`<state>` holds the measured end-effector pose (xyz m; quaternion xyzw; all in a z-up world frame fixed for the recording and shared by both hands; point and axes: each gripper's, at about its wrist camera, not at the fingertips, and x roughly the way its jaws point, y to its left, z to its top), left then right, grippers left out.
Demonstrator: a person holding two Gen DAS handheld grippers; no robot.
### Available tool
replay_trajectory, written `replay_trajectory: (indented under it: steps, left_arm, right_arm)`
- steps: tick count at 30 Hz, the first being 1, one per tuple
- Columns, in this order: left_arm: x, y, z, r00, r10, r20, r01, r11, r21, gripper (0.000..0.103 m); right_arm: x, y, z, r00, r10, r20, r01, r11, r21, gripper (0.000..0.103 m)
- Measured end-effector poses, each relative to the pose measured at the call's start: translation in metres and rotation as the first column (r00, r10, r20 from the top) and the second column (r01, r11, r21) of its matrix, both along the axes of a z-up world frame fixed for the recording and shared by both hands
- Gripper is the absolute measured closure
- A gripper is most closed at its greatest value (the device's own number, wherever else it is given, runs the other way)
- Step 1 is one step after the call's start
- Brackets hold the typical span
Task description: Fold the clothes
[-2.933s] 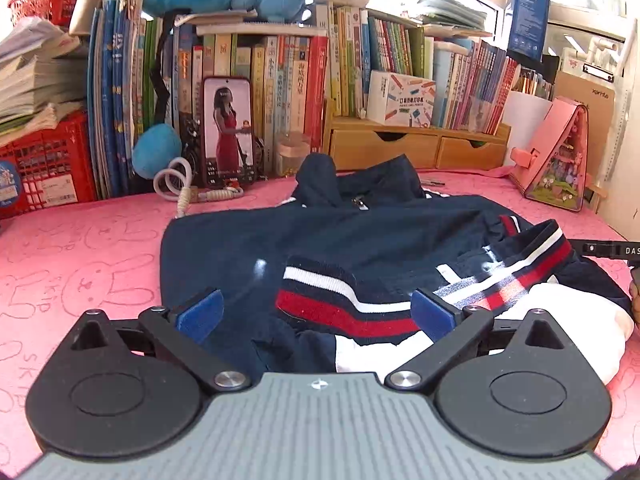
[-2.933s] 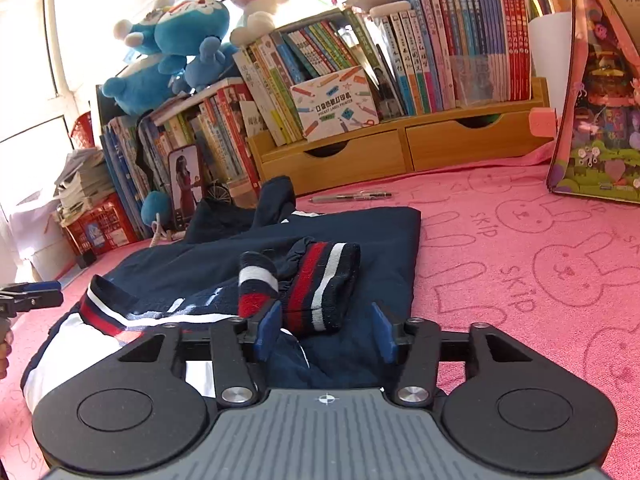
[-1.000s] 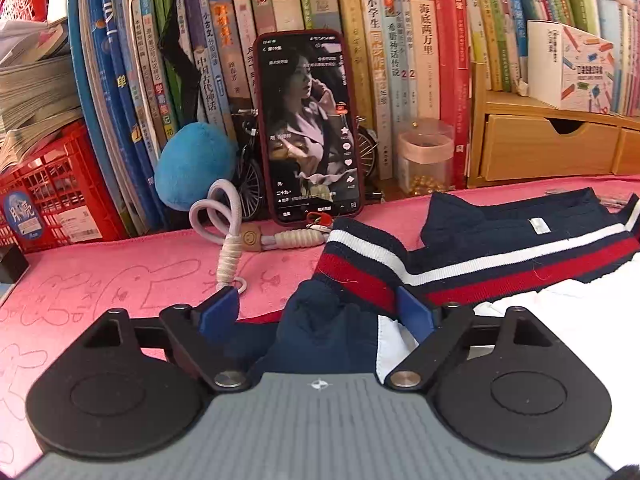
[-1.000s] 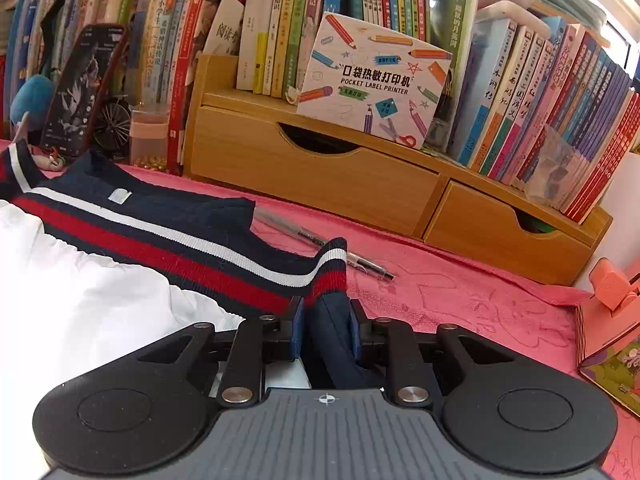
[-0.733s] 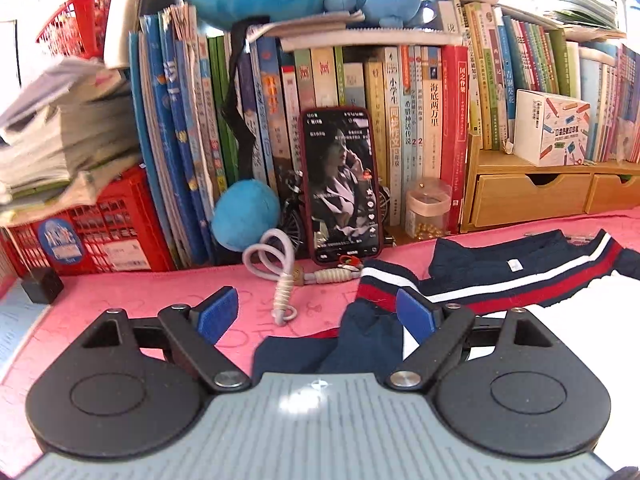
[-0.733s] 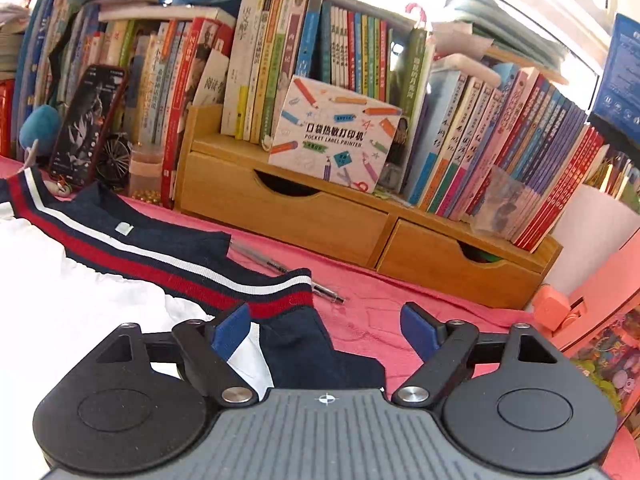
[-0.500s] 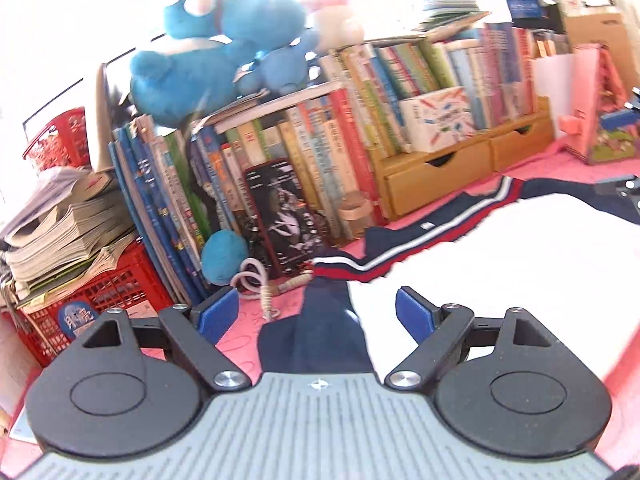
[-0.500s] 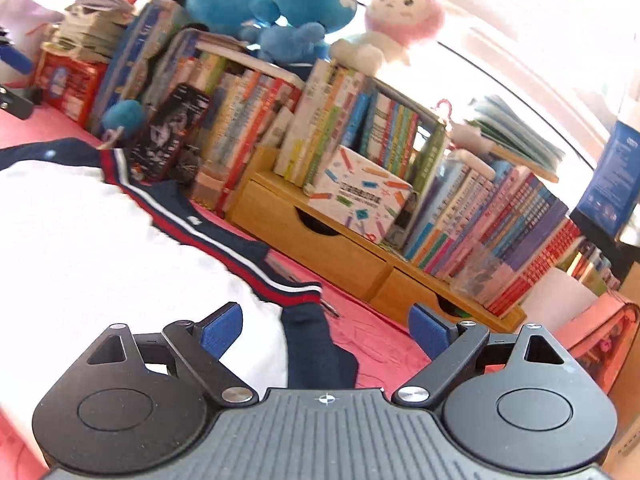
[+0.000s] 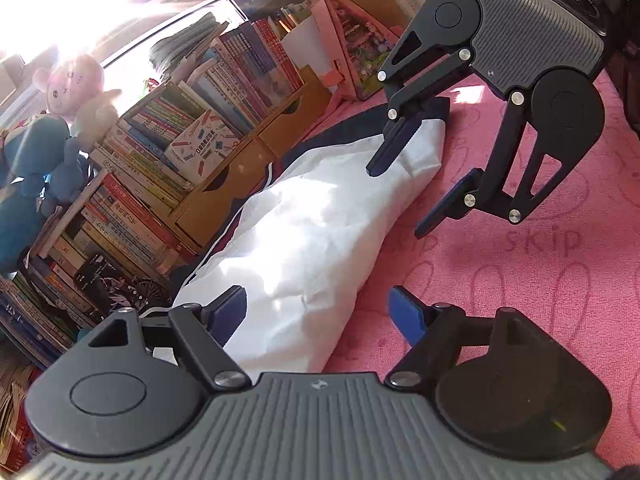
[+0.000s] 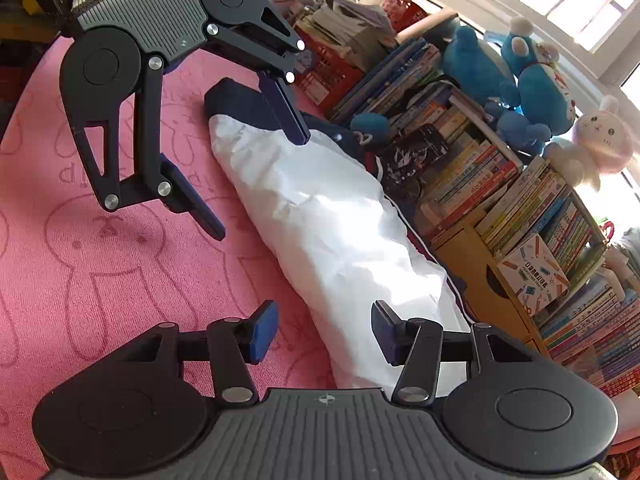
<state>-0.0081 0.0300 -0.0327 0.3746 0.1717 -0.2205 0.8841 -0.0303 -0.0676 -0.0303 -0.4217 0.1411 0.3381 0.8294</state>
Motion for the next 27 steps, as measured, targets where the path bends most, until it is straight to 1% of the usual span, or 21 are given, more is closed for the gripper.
replay_trajectory:
  steps: [1,2,5,8,9,11,12,13,15,18,19,20,22,23,25,26,27]
  left_arm:
    - [0.009,0.0,-0.002,1.0,0.022,-0.004,-0.022,1.0,-0.001,0.044]
    - [0.017,0.001,-0.004,0.999,0.037,-0.013,-0.037,0.999,-0.002,0.046]
    - [0.028,0.003,-0.01,0.999,0.032,-0.039,-0.032,0.999,-0.009,0.046]
    - [0.019,-0.002,-0.015,1.0,-0.008,-0.015,0.008,1.0,0.014,0.046]
    - [0.017,-0.004,-0.016,1.0,-0.025,-0.006,0.025,0.999,0.027,0.046]
    - [0.012,-0.004,-0.017,0.997,-0.068,-0.018,0.069,0.997,0.036,0.044]
    - [0.011,-0.004,-0.017,0.996,-0.091,-0.026,0.092,0.995,0.036,0.041]
    - [0.009,-0.004,-0.019,0.993,-0.111,-0.028,0.112,0.993,0.037,0.037]
    - [0.009,-0.006,-0.022,0.992,-0.129,-0.011,0.13,0.99,0.051,0.036]
    - [0.015,-0.012,-0.026,0.992,-0.126,0.029,0.124,0.99,0.074,0.036]
    - [0.017,-0.015,-0.027,0.992,-0.12,0.049,0.115,0.989,0.088,0.041]
    - [0.02,-0.018,-0.029,0.991,-0.112,0.071,0.105,0.989,0.105,0.045]
    - [0.027,-0.019,-0.031,0.99,-0.091,0.103,0.077,0.987,0.138,0.069]
    - [0.031,-0.017,-0.029,0.992,-0.085,0.093,0.073,0.988,0.133,0.073]
    - [0.037,-0.01,-0.021,0.995,-0.087,0.042,0.083,0.992,0.092,0.079]
    - [0.039,-0.007,-0.016,0.996,-0.082,0.031,0.08,0.994,0.073,0.079]
    - [0.041,-0.005,-0.011,0.997,-0.078,0.02,0.077,0.996,0.054,0.08]
  right_arm:
    - [0.005,0.002,-0.002,1.0,-0.008,-0.012,0.008,1.0,-0.003,0.062]
    - [0.011,0.005,-0.004,1.0,-0.013,-0.016,0.013,1.0,-0.007,0.065]
    - [0.023,0.011,-0.011,1.0,-0.013,-0.014,0.012,1.0,-0.017,0.066]
    - [0.028,0.021,-0.019,0.999,0.026,-0.023,-0.026,1.0,-0.011,0.066]
    - [0.027,0.025,-0.021,0.999,0.038,-0.013,-0.038,0.999,-0.016,0.066]
    - [0.027,0.031,-0.025,0.998,0.057,0.016,-0.056,0.998,-0.032,0.066]
    - [0.028,0.031,-0.025,0.998,0.056,0.023,-0.055,0.998,-0.025,0.07]
    - [0.03,0.03,-0.024,0.998,0.051,0.026,-0.051,0.999,-0.013,0.075]
    - [0.038,0.025,-0.016,0.999,0.033,0.002,-0.033,0.998,0.044,0.078]
    - [0.048,0.017,-0.001,0.999,0.01,-0.037,-0.006,0.993,0.116,0.079]
    - [0.052,0.014,0.005,0.999,0.003,-0.051,0.004,0.99,0.139,0.079]
    - [0.052,0.013,0.006,0.999,0.01,-0.052,-0.003,0.99,0.14,0.079]
    - [0.051,0.011,0.007,0.998,0.038,-0.044,-0.033,0.992,0.12,0.079]
    - [0.047,0.012,0.004,0.998,0.058,-0.029,-0.055,0.994,0.096,0.079]
    - [0.039,0.015,-0.003,0.995,0.099,0.014,-0.099,0.994,0.039,0.076]
    - [0.036,0.018,-0.006,0.993,0.113,0.035,-0.114,0.993,0.016,0.075]
    - [0.034,0.022,-0.01,0.99,0.127,0.054,-0.127,0.992,-0.008,0.07]
